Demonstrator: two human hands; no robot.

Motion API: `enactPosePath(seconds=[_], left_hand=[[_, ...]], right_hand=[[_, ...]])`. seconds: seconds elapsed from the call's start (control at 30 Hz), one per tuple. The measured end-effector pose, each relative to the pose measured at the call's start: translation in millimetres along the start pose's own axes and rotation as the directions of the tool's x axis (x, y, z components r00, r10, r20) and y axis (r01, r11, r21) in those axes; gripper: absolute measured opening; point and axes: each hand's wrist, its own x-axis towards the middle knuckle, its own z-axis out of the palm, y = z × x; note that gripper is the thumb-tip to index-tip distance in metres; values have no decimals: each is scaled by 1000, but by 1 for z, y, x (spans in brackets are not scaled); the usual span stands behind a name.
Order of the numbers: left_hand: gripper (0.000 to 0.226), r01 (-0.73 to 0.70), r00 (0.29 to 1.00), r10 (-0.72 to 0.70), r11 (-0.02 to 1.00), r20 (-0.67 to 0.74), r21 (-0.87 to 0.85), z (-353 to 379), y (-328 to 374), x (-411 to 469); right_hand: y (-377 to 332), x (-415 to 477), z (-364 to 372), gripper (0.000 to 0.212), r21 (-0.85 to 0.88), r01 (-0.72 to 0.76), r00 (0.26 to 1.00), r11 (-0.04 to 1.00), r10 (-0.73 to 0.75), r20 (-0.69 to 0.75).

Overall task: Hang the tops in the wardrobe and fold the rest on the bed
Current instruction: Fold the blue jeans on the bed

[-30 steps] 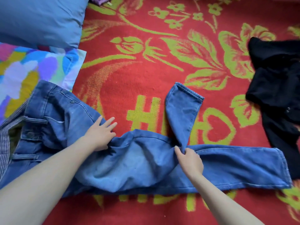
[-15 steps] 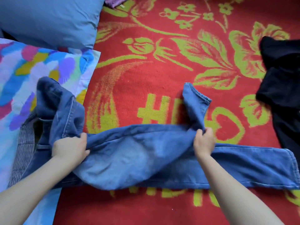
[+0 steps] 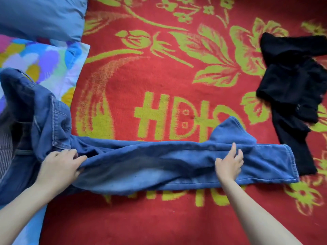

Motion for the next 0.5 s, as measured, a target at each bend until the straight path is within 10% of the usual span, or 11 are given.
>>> enactPosePath(seconds=[0.13,0.27,0.5], left_hand=[[27,-221,952,214,975,-218,-12,-7,-6,-3],[37,-206,952,198,979,-233,-9,7,-17,-25],[62,77,975,-62,995,215,-63,48,26,-75]], right_hand=[[-1,26,-5,79,-533,577,815,619,-398,420],[3,45,-25,40,-647,692,704,321,-498,506],[103,28,-45,11,-581,769,540,266,-758,366]])
